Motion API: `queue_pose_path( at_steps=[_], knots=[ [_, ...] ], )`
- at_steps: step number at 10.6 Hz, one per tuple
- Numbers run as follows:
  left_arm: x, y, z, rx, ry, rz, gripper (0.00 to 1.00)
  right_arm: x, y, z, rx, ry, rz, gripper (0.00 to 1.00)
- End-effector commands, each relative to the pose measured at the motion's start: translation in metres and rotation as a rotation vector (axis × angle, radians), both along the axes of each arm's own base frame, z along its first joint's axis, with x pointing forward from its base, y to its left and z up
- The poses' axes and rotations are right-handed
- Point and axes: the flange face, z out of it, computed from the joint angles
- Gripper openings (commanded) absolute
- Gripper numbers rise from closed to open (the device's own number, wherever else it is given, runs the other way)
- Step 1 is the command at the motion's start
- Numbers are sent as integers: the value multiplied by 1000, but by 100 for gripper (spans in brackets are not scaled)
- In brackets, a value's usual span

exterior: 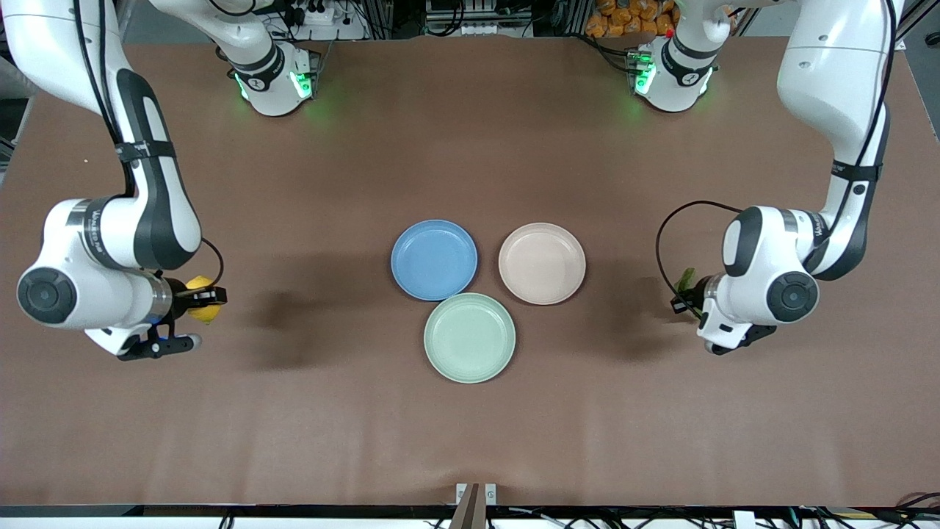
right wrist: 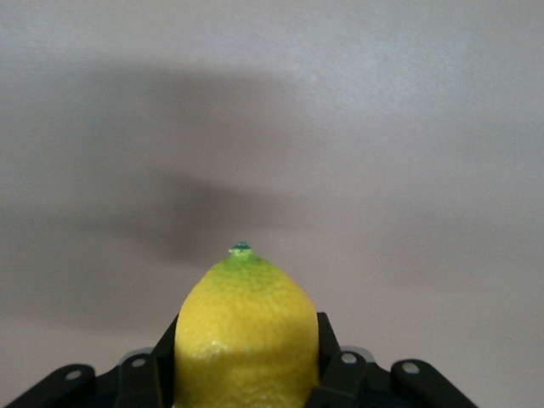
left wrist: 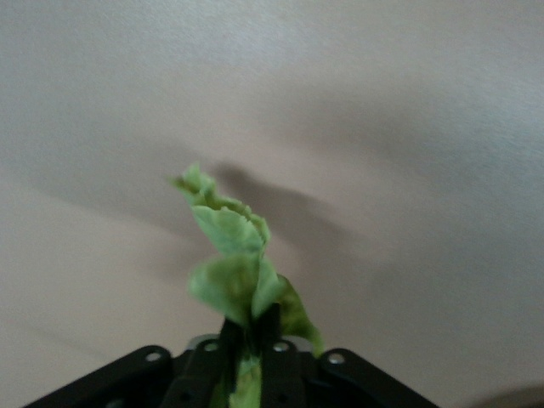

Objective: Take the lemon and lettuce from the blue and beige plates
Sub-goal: 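Lower the lettuce beside the beige plate and open the left gripper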

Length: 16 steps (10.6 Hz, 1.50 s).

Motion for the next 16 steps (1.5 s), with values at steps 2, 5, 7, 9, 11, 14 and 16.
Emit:
queue_pose_path(
  at_steps=[2,5,7,9,11,14,16],
  knots=[
    [12,9,47,-13,-70,-100,100,-67,-16,-9,10,-55,-7,22],
    [17,36,123,-14,-150,-113,100,-110,-21,-54,12,-125,-16,22],
    [21,44,187,-5,-163,-101,100,-119,-22,-69,11,-147,-17,22],
    [18,43,239,-1,-152,-100,100,-119,-22,-89,7,-144,-18,22],
    [-1,44,302,-4,-232,-126,100,-119,-22,-111,4,-150,-19,25],
    [-33,32,368,-8,-318,-204,100,-117,-23,-117,7,-141,-31,71],
    [-45,29,379,-15,-309,-242,100,-114,-24,-114,7,-141,-36,100]
  ],
)
